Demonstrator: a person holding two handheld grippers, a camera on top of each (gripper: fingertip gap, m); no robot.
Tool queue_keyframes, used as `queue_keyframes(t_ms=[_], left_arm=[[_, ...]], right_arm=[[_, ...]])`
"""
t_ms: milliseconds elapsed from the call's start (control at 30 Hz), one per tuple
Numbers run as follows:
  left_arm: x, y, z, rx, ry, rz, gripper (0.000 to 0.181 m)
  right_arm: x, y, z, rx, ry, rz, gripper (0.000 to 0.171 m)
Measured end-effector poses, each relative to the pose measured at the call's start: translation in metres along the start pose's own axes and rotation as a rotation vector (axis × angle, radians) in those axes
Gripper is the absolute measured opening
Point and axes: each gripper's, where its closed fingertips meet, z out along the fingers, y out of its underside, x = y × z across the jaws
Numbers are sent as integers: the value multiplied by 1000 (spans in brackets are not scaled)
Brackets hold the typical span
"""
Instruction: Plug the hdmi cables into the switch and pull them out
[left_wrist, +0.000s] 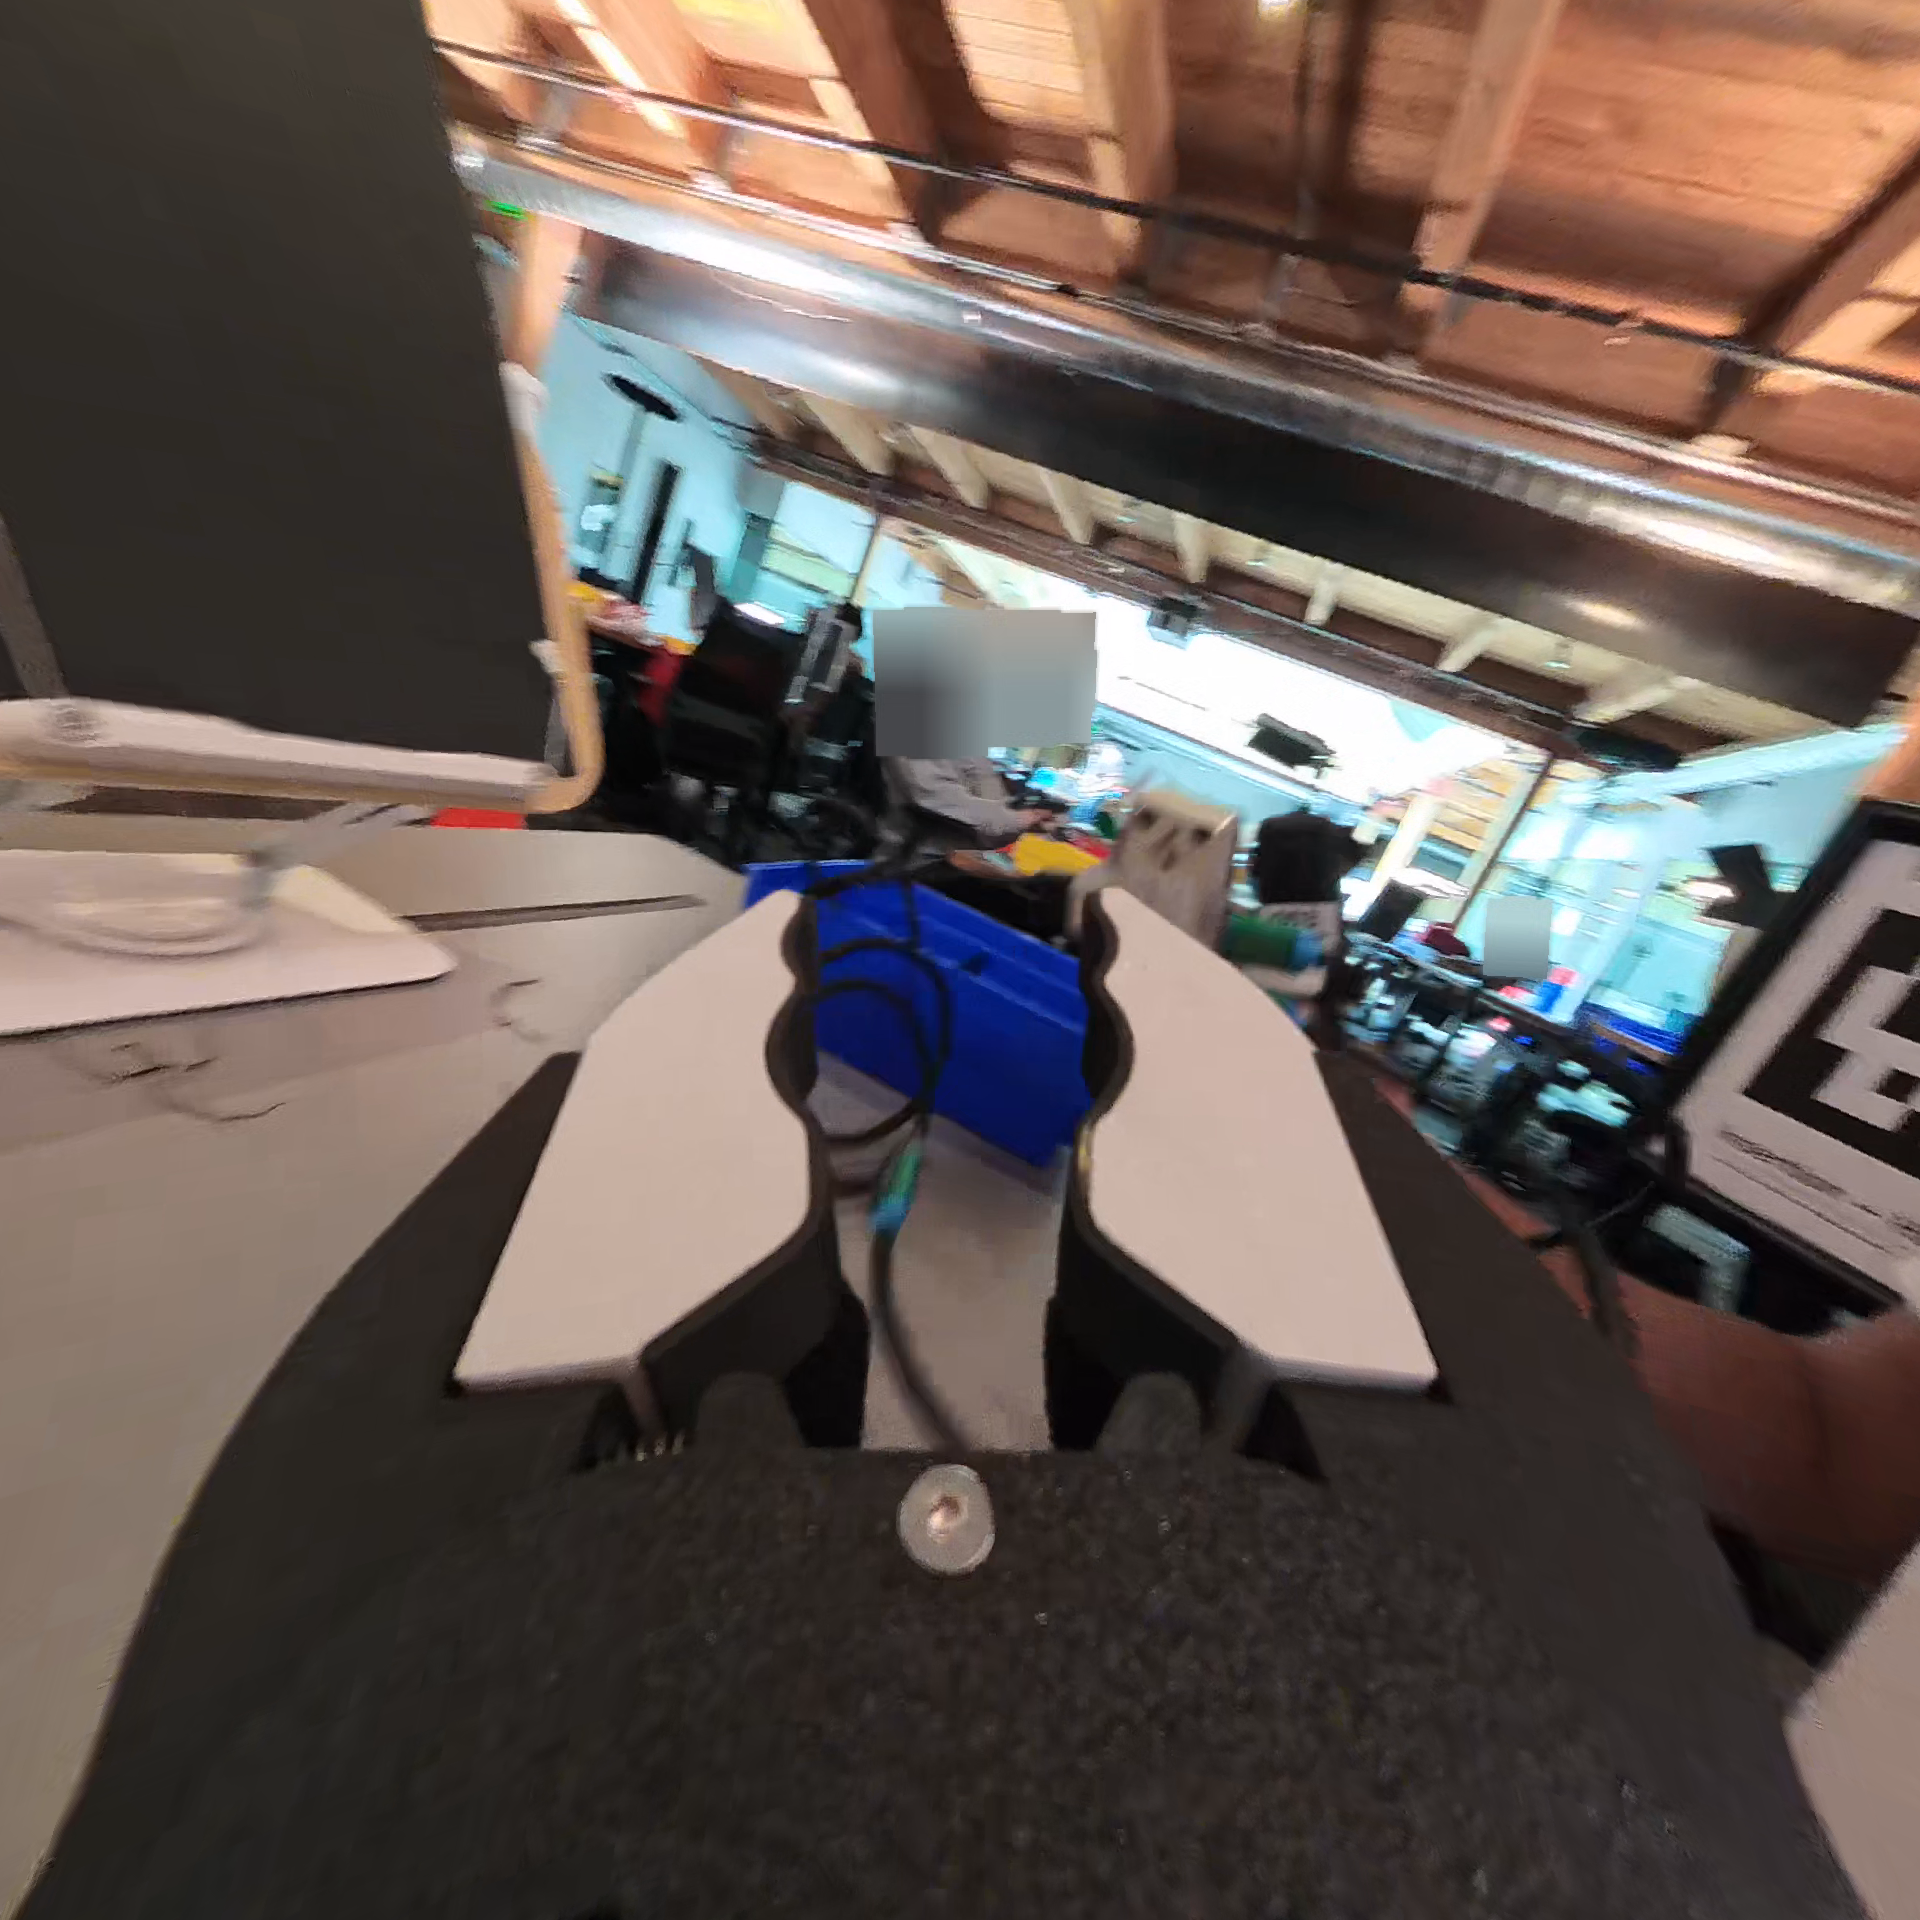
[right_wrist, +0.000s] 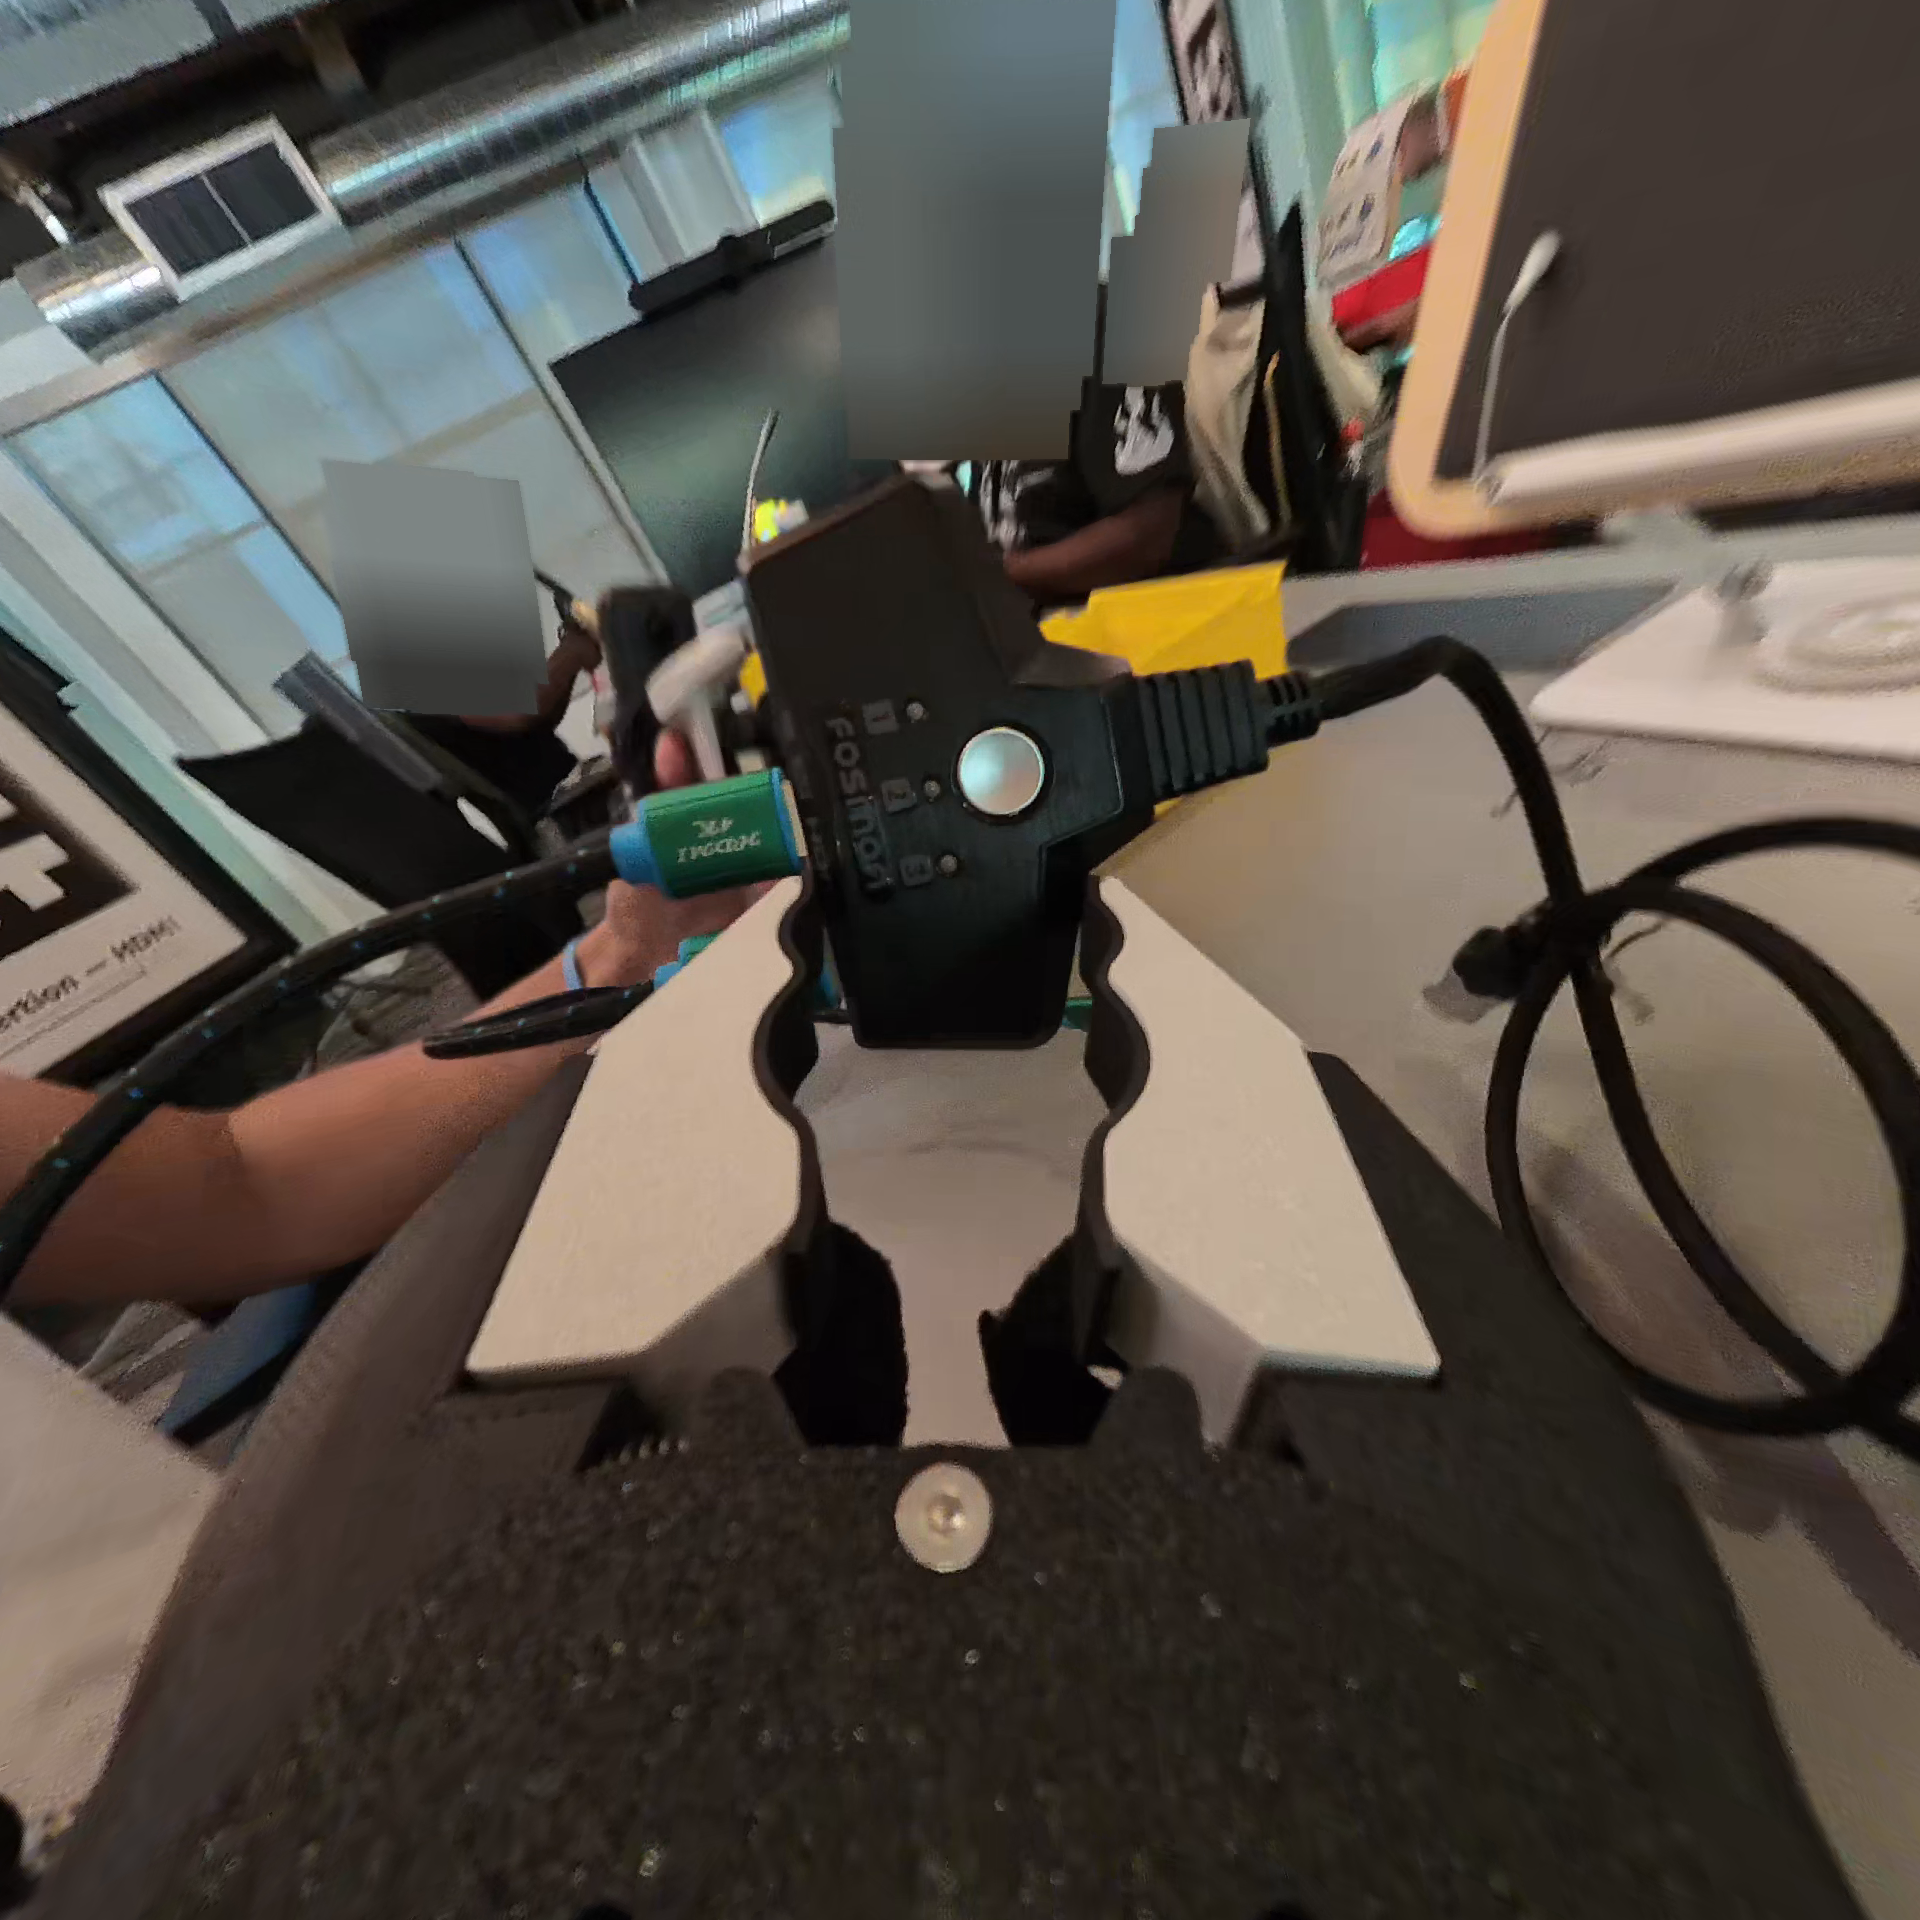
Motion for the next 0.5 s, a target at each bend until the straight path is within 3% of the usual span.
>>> queue_keyframes(t_ms=[200,333,500], left_arm=[[-15,33,-57,-39,-195,-43,40],[-7,41,-65,-64,-202,-58,38],[-5,47,-63,-125,-218,32,36]], right_arm=[[-5,-115,-38,106,63,-100,49],[-5,-194,-71,154,129,-136,49],[55,-258,-124,125,370,-241,49]])
